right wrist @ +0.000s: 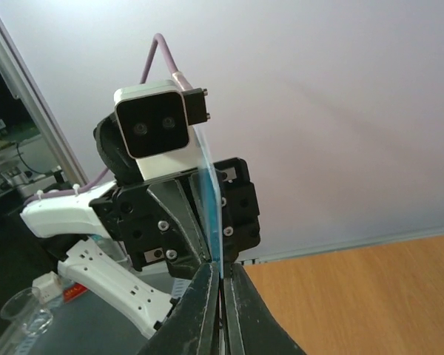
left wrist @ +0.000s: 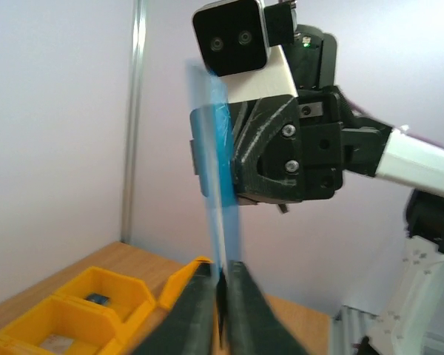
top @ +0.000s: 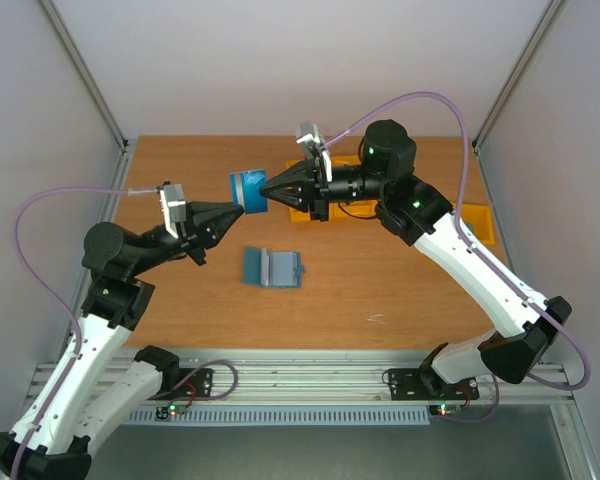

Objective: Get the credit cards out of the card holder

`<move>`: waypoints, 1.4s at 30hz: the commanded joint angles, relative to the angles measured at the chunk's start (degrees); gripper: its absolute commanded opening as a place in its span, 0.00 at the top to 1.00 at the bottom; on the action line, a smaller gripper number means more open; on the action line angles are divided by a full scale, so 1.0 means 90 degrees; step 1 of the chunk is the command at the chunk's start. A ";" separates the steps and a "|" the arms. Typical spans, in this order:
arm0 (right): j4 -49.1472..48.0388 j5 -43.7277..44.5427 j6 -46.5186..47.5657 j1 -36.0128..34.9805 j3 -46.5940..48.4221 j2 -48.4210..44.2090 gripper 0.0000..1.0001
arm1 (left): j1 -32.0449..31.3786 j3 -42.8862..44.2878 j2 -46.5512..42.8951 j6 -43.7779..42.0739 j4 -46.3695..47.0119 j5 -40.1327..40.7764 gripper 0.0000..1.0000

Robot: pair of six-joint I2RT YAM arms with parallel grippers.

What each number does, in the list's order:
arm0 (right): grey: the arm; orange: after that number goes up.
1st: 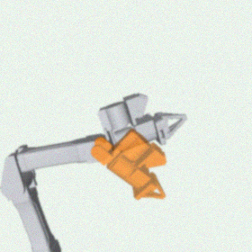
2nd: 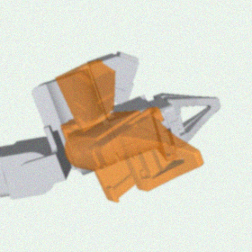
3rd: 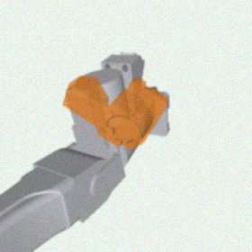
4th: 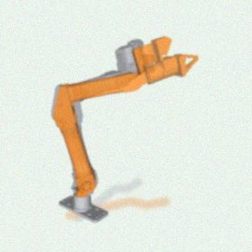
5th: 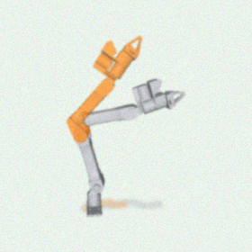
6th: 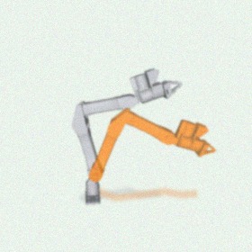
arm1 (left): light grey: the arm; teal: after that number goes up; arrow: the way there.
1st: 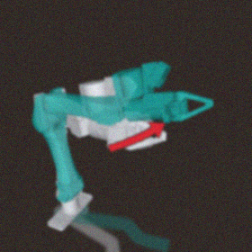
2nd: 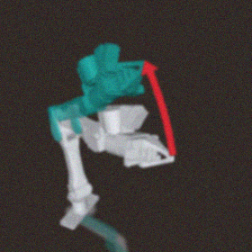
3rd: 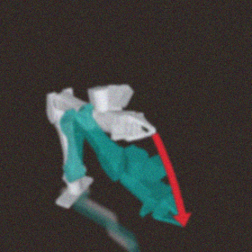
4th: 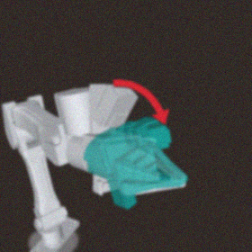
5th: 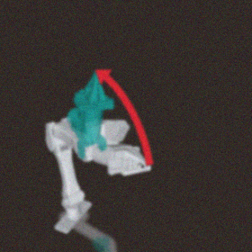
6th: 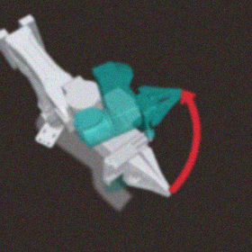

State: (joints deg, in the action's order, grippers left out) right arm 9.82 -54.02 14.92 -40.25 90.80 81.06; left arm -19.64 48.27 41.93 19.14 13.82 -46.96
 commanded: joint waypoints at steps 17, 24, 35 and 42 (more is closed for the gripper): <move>0.6103 0.4777 0.7500 0.2464 0.1949 0.1444 0.99 | 0.0263 -0.2014 -0.0466 0.0277 -0.1746 0.4744 0.01; 0.5225 0.5819 0.9286 0.3229 0.1917 0.2227 0.99 | 0.0883 -0.3024 -0.0554 0.0442 -0.1907 0.4985 0.01; 0.3138 0.6571 1.0970 0.3826 0.1829 0.3762 0.99 | 0.1742 -0.3461 -0.0204 0.0648 -0.1687 0.4750 0.01; 0.2745 0.6414 1.1099 0.4049 0.2056 0.4594 0.99 | 0.2073 -0.3349 0.0369 0.0874 -0.1643 0.4530 0.01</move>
State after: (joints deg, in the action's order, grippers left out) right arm 38.81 3.07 111.66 -5.10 107.07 120.40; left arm -2.37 16.97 43.33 25.32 -4.05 -4.93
